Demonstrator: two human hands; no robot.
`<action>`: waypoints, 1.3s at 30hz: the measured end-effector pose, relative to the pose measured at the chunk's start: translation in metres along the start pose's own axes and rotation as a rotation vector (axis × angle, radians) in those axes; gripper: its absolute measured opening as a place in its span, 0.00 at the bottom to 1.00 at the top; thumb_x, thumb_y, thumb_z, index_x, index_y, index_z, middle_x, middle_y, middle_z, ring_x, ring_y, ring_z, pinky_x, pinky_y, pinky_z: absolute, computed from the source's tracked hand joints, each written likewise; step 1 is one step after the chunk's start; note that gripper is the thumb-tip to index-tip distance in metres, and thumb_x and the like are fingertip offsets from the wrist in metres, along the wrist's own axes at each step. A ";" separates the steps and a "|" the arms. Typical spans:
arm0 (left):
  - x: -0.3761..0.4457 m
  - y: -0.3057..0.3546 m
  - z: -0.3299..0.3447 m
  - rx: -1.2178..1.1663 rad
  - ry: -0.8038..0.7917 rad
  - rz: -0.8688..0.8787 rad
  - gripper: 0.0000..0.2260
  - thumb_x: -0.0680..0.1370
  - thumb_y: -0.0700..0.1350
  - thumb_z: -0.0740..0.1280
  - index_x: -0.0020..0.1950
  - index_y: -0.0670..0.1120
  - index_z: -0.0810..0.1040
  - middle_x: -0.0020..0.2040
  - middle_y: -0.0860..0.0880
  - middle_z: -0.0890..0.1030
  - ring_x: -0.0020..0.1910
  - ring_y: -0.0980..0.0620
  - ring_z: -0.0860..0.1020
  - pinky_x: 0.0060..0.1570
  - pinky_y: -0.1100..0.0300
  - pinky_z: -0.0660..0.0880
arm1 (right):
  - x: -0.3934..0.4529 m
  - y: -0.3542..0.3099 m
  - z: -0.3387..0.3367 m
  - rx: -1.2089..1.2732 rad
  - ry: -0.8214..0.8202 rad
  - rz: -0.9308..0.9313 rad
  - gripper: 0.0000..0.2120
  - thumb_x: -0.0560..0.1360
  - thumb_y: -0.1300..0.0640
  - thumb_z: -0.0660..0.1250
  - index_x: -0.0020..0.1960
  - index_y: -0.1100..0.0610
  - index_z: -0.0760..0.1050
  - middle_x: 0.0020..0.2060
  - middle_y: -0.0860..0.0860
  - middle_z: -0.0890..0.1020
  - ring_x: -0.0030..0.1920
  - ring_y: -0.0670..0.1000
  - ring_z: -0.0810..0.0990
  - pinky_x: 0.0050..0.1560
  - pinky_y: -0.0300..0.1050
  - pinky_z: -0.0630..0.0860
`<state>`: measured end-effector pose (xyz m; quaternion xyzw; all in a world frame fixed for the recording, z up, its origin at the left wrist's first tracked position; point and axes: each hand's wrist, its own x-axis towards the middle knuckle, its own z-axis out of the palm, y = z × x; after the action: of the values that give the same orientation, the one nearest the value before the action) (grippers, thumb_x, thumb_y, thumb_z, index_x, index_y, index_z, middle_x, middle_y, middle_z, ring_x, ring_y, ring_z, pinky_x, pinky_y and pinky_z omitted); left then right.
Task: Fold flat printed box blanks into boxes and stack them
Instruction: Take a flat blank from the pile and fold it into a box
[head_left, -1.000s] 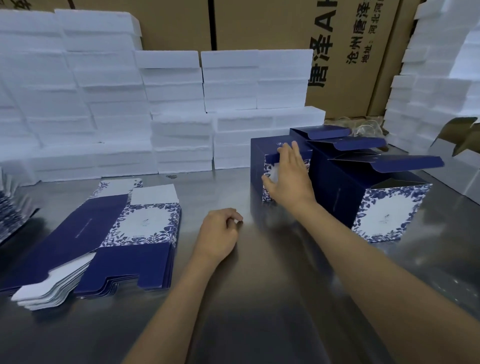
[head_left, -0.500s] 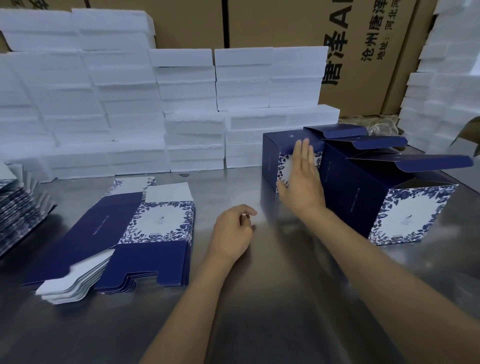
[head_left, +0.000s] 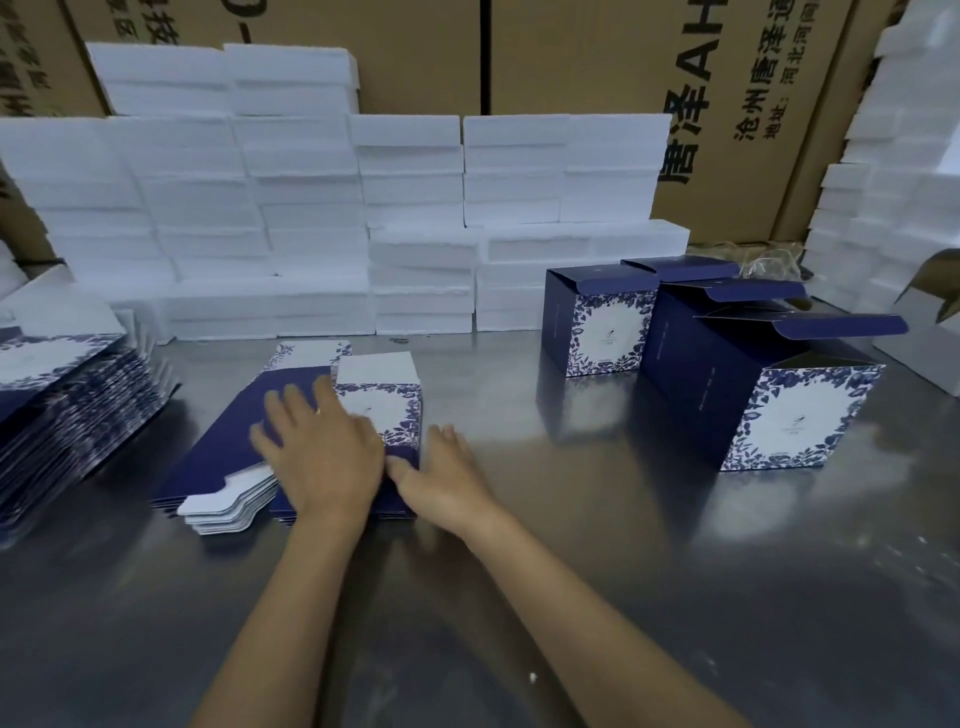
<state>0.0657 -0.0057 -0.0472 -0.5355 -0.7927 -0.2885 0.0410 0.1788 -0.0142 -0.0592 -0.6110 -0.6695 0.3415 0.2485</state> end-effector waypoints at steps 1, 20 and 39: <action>0.000 -0.008 0.002 0.087 -0.093 -0.052 0.26 0.82 0.49 0.57 0.79 0.42 0.59 0.78 0.36 0.60 0.79 0.38 0.52 0.75 0.37 0.50 | 0.003 -0.006 0.007 -0.003 0.017 0.029 0.31 0.81 0.46 0.60 0.78 0.61 0.60 0.82 0.59 0.52 0.82 0.55 0.47 0.80 0.51 0.51; -0.005 -0.002 -0.010 -0.132 -0.139 -0.134 0.28 0.84 0.59 0.47 0.80 0.46 0.58 0.81 0.39 0.53 0.80 0.40 0.48 0.75 0.37 0.42 | 0.006 -0.047 0.005 0.508 0.364 -0.006 0.12 0.80 0.58 0.65 0.39 0.53 0.68 0.44 0.53 0.79 0.44 0.53 0.76 0.45 0.43 0.72; -0.009 0.023 -0.032 -1.302 -0.399 -0.028 0.20 0.82 0.42 0.64 0.69 0.63 0.74 0.56 0.61 0.84 0.54 0.57 0.83 0.52 0.56 0.78 | -0.035 0.082 -0.110 0.965 0.261 -0.014 0.25 0.83 0.63 0.57 0.74 0.42 0.70 0.63 0.42 0.82 0.60 0.46 0.83 0.63 0.49 0.77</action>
<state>0.0819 -0.0234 -0.0142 -0.4837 -0.4569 -0.6030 -0.4401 0.3190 -0.0307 -0.0483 -0.4598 -0.4026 0.5312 0.5868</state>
